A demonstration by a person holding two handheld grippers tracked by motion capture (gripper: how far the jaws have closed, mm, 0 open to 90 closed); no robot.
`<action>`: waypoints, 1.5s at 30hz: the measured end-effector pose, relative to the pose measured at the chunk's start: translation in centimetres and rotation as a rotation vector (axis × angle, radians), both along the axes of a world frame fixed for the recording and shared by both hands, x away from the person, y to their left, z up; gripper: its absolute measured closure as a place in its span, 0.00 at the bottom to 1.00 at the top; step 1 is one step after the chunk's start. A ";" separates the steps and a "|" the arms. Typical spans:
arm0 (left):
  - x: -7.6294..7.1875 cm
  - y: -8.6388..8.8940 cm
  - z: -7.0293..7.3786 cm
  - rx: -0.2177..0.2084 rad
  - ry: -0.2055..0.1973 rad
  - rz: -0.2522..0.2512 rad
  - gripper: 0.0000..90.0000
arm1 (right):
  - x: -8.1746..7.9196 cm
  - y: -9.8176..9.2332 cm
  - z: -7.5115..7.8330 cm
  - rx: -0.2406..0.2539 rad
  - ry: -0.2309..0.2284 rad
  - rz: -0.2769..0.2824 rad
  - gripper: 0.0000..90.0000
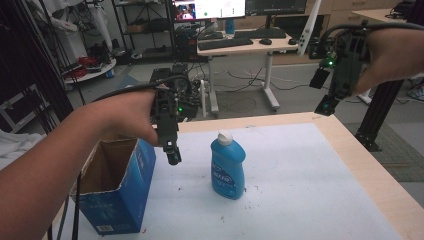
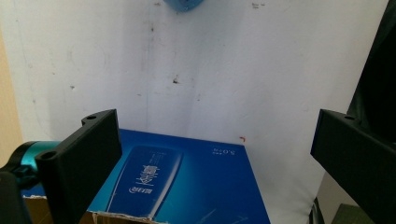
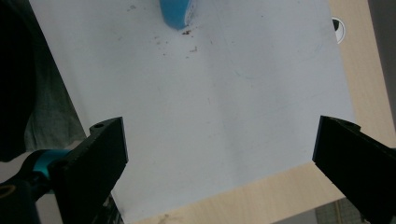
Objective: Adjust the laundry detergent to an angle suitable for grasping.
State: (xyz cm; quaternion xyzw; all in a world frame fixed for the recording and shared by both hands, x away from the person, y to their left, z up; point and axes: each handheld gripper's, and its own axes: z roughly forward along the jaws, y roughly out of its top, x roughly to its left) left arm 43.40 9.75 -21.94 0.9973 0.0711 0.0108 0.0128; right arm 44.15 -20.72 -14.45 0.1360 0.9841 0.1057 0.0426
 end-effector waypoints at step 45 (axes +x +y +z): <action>-1.2 0.6 -0.5 -0.015 -0.002 -0.020 0.02 | -6.4 3.2 -14.9 0.586 -0.092 -0.189 0.02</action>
